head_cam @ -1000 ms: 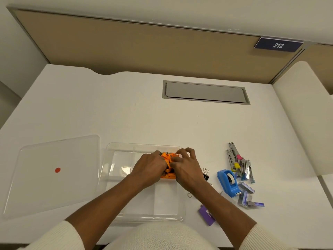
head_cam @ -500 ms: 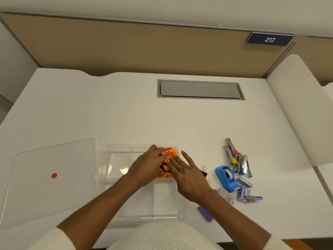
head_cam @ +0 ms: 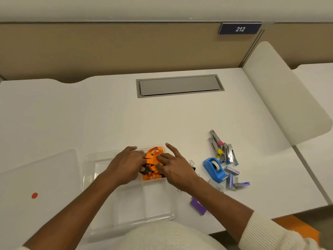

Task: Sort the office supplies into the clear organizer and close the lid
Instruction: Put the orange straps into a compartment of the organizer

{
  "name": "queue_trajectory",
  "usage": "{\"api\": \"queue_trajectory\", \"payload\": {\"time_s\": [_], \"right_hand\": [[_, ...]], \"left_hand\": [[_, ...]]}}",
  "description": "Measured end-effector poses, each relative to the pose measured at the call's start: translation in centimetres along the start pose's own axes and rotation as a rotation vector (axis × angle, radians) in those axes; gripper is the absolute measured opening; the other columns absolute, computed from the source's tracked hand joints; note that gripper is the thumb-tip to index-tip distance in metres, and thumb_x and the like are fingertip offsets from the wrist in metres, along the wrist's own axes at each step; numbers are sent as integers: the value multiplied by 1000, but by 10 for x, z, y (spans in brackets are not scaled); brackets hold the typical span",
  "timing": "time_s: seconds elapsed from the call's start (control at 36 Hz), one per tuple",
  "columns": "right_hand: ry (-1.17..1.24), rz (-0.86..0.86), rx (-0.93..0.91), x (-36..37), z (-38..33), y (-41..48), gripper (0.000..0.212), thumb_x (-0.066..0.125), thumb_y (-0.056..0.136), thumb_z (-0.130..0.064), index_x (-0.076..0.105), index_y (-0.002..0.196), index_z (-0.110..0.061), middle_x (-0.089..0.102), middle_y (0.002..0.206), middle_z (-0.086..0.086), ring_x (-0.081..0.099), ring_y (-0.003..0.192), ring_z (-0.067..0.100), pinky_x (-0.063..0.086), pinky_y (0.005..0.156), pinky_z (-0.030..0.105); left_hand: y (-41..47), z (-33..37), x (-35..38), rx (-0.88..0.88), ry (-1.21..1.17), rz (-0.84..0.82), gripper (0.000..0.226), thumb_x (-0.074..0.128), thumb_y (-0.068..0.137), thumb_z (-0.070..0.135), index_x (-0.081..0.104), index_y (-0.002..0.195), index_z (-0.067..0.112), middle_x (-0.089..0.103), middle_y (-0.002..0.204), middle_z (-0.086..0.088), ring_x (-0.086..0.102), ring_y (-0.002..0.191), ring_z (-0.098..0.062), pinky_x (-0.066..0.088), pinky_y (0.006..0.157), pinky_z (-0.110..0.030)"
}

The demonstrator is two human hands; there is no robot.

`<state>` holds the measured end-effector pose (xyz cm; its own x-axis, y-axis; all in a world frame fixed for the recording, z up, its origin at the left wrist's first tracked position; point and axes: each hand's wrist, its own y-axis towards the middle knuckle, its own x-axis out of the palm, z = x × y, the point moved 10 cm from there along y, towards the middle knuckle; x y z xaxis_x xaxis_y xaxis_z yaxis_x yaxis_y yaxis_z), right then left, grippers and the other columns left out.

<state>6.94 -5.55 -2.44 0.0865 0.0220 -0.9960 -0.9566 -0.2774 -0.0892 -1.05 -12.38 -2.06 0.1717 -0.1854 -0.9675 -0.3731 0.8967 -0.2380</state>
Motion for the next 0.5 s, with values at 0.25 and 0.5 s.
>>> {"api": "queue_trajectory", "payload": {"time_s": [0.25, 0.5], "right_hand": [[29, -42, 2, 8, -8, 8, 39, 40, 100, -16, 75, 116, -20, 72, 120, 3, 61, 122, 23, -3, 131, 46], [182, 137, 30, -12, 0, -4, 30, 58, 86, -2, 77, 107, -11, 74, 116, 8, 65, 119, 29, 22, 129, 47]], "left_hand": [[10, 35, 9, 10, 157, -47, 17, 60, 98, 22, 75, 92, 25, 76, 101, 1, 69, 98, -22, 45, 105, -34], [4, 33, -2, -88, 58, -50, 15, 90, 74, 25, 76, 78, 27, 75, 83, 6, 69, 73, -16, 54, 75, -27]]}}
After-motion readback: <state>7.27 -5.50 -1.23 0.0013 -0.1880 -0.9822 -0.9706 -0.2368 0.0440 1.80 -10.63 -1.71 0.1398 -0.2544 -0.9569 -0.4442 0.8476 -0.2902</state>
